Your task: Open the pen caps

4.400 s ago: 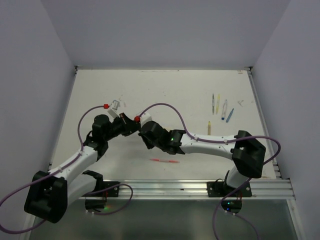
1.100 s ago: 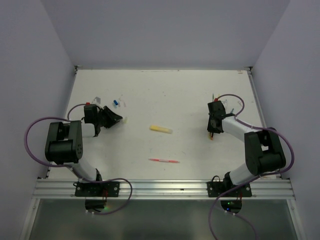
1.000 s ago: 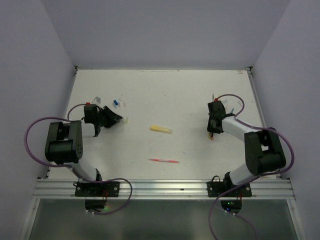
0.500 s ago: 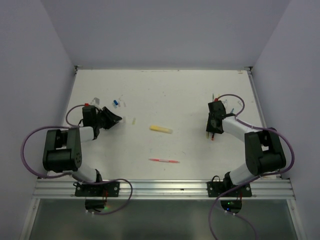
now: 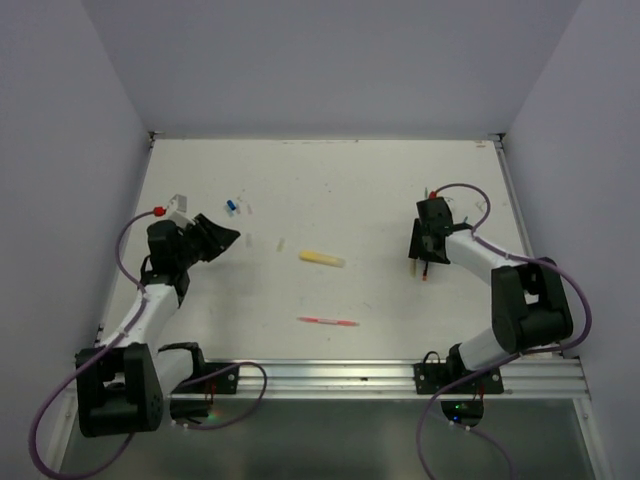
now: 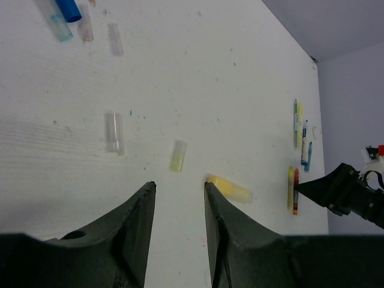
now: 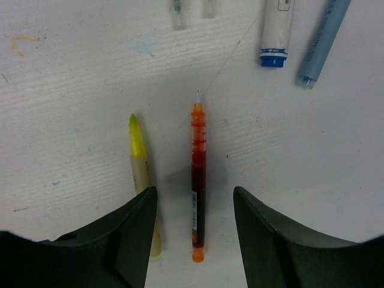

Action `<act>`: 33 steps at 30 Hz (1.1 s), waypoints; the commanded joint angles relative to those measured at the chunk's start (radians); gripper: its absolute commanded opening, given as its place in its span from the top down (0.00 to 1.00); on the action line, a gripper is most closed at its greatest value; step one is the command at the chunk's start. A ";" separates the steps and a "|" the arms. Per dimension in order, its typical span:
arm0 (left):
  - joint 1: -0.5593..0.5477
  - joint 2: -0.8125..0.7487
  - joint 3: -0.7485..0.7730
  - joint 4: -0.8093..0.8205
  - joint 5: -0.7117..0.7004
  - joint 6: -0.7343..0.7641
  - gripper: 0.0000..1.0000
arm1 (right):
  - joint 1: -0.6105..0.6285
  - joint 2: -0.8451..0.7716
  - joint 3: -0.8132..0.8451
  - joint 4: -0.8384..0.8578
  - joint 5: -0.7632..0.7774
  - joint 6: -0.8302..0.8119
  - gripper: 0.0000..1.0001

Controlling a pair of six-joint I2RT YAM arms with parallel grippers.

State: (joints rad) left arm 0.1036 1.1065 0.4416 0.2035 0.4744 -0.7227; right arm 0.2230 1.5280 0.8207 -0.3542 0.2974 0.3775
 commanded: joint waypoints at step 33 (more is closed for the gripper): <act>0.007 -0.361 -0.086 -0.187 0.152 -0.043 0.52 | 0.444 0.188 0.343 0.107 -0.417 -0.245 0.05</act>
State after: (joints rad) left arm 0.1040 0.7696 0.3676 0.0341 0.5995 -0.7494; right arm 0.6678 1.6791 1.1107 -0.3031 0.0048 0.2096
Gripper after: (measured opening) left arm 0.479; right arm 0.970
